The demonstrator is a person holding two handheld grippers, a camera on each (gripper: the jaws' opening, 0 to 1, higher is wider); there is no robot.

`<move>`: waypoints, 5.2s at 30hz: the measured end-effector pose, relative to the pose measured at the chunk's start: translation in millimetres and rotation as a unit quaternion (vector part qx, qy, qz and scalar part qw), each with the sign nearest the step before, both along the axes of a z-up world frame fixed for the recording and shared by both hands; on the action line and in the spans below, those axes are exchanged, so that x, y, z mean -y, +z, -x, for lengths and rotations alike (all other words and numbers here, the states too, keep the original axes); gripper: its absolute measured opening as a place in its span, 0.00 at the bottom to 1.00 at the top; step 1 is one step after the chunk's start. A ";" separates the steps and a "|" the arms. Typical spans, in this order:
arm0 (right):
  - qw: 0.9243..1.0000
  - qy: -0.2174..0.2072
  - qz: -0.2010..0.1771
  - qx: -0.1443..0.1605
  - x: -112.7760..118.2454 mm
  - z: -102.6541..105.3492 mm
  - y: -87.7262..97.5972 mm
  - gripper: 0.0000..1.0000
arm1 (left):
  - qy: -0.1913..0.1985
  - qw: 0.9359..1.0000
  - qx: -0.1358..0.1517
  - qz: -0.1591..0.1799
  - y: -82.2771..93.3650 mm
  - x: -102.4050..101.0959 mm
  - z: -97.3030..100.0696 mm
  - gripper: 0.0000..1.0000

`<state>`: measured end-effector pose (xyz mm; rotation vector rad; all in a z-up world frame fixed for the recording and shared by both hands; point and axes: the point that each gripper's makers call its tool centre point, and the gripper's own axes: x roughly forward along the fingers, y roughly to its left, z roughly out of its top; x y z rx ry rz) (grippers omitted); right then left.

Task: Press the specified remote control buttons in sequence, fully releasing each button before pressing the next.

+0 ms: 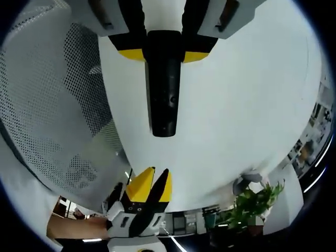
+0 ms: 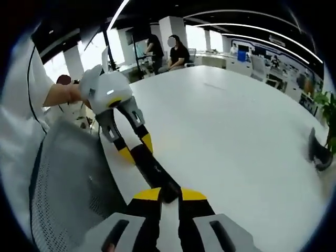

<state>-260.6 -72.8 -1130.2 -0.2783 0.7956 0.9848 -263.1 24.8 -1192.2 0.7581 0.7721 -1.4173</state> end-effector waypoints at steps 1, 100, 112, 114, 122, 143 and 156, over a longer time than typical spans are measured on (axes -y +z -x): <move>1.000 0.002 0.001 -0.001 -0.4 0.4 -1.0 0.08 | 0.000 1.000 0.000 0.000 0.1 0.0 1.1 0.24; 0.946 0.259 0.191 0.037 -15.4 21.3 -53.0 0.00 | 0.063 0.997 -0.001 0.053 1.0 7.1 15.9 0.25; 0.918 0.298 0.261 0.009 -15.5 18.8 -56.6 0.00 | 0.063 0.996 -0.001 0.067 0.4 6.7 15.2 0.25; 0.927 0.280 0.249 0.002 -14.4 19.1 -56.2 0.00 | 0.062 0.996 -0.001 0.068 0.5 6.7 15.4 0.25; 0.979 0.168 0.116 -0.011 -14.2 17.9 -51.4 0.00 | 0.059 0.996 -0.002 0.066 0.7 6.7 15.8 0.25; 0.951 0.258 0.167 0.026 -28.0 21.2 -53.0 0.00 | 0.058 0.997 -0.001 0.057 0.5 6.7 16.4 0.25; 0.956 0.243 0.159 0.029 -28.6 18.4 -53.2 0.00 | 0.042 0.998 0.000 0.050 0.3 6.7 16.7 0.25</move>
